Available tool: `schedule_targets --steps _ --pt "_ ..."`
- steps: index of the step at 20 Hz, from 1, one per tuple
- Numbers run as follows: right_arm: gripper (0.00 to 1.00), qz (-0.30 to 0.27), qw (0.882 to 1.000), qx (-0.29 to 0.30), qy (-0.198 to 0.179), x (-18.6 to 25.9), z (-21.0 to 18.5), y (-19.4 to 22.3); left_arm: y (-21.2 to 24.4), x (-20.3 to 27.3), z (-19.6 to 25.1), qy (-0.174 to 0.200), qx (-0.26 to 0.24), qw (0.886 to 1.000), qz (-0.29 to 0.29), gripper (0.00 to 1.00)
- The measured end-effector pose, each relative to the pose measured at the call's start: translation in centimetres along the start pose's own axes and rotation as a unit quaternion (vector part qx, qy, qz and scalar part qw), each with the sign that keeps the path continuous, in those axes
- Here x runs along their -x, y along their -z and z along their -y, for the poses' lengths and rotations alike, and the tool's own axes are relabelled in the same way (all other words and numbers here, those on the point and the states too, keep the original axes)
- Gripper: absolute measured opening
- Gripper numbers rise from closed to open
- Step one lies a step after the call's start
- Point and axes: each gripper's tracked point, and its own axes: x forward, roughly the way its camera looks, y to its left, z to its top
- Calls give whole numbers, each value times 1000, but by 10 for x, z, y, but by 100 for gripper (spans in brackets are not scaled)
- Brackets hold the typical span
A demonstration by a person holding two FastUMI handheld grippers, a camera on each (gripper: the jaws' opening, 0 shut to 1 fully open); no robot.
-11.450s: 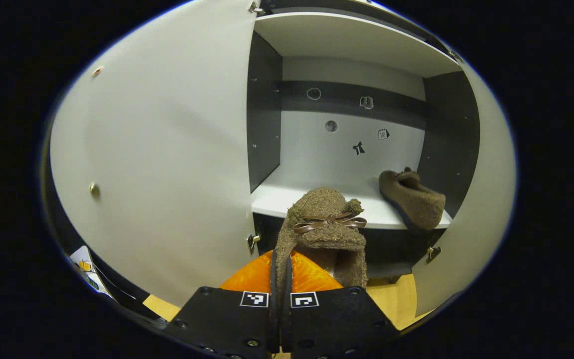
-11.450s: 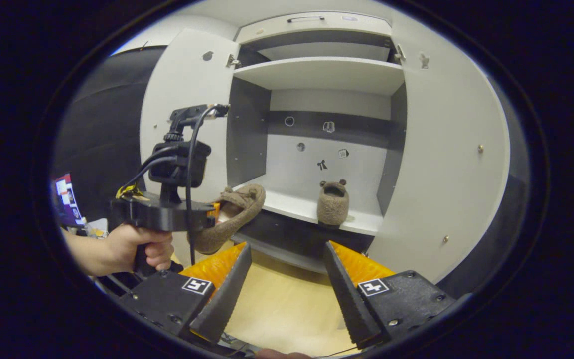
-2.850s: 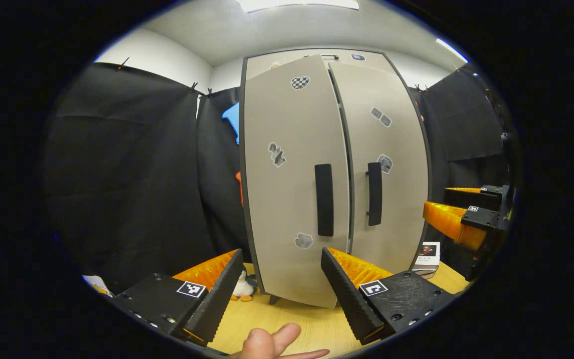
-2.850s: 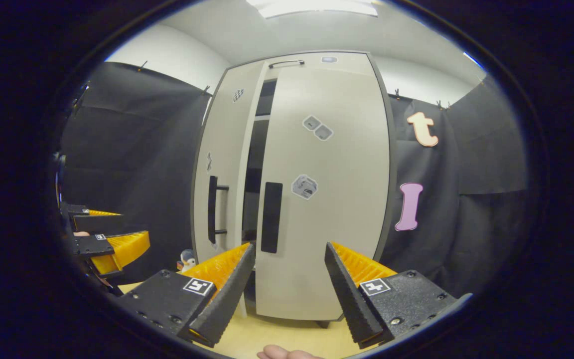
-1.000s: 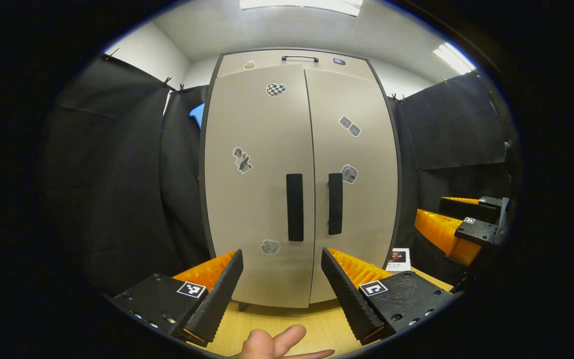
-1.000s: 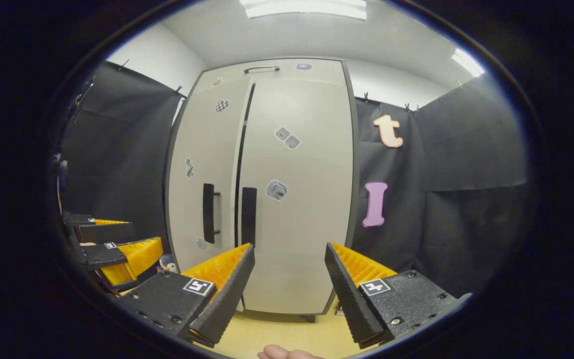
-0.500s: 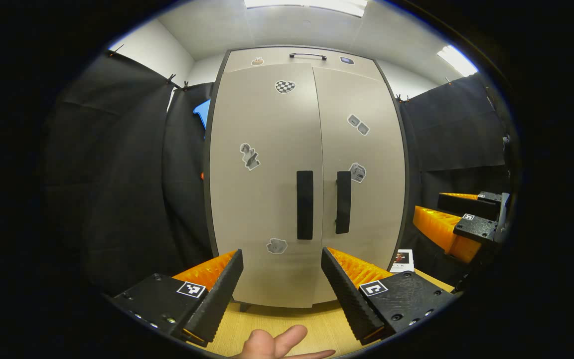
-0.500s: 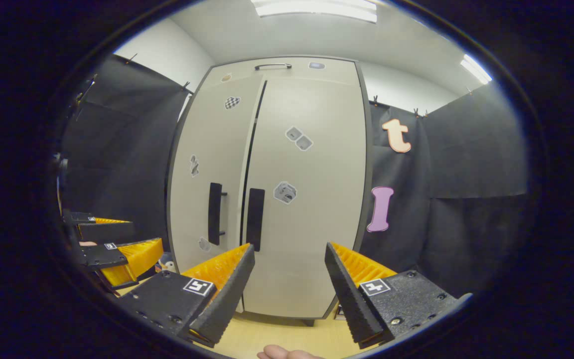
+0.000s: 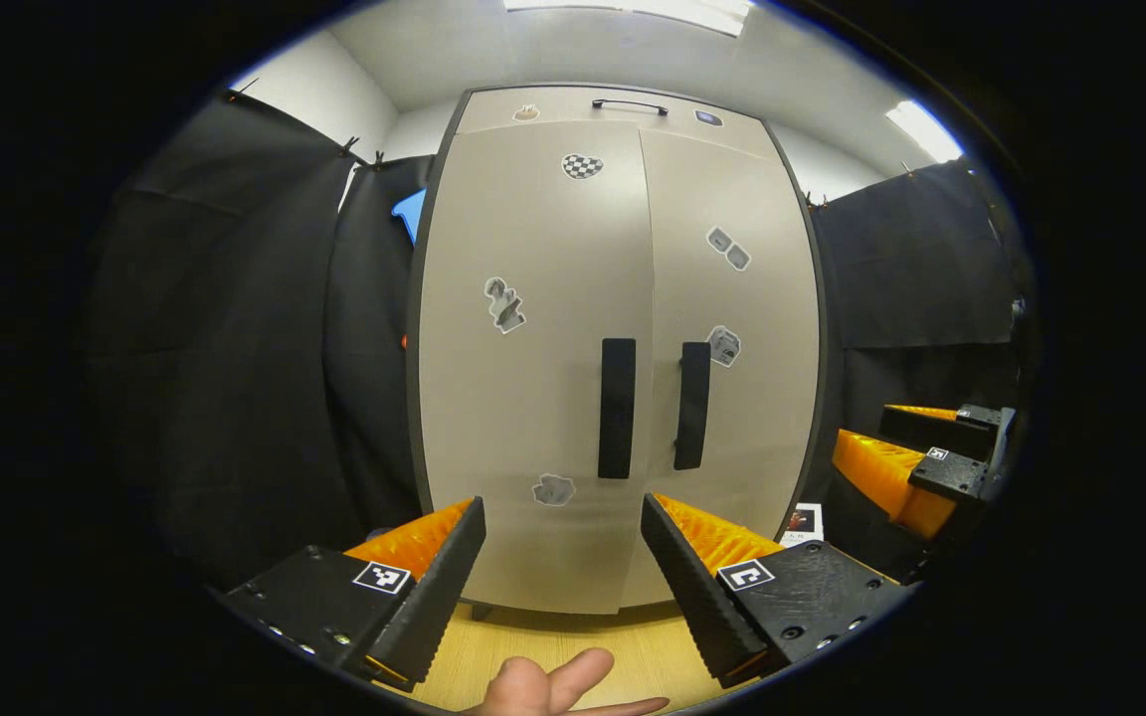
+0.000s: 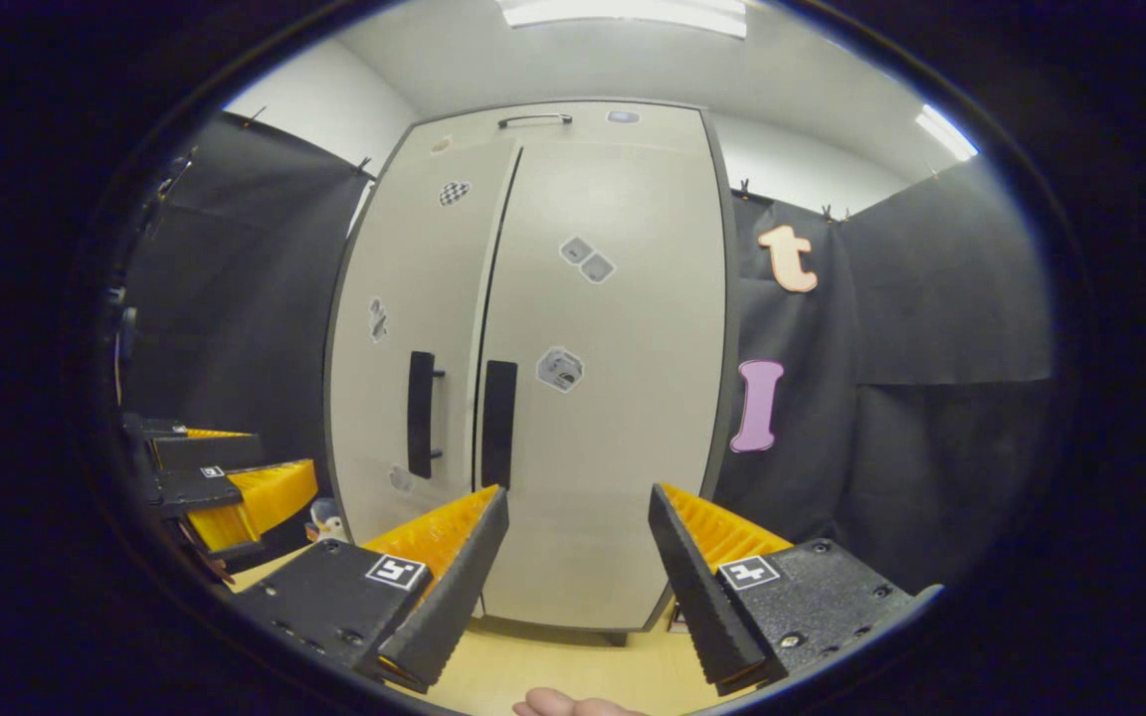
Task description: Grab one shoe with the right hand and put it into the shoe cabinet, grab the other shoe with the left hand and put it into the shoe cabinet; then close the right door with the right hand and the left door with the left hand.
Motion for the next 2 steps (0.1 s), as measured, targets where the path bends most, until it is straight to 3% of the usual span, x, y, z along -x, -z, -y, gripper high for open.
schedule_targets --steps 2 --pt "92 -1 1000 3 -2 -1 0 1 2 0 -1 -2 -4 1000 -4 96"
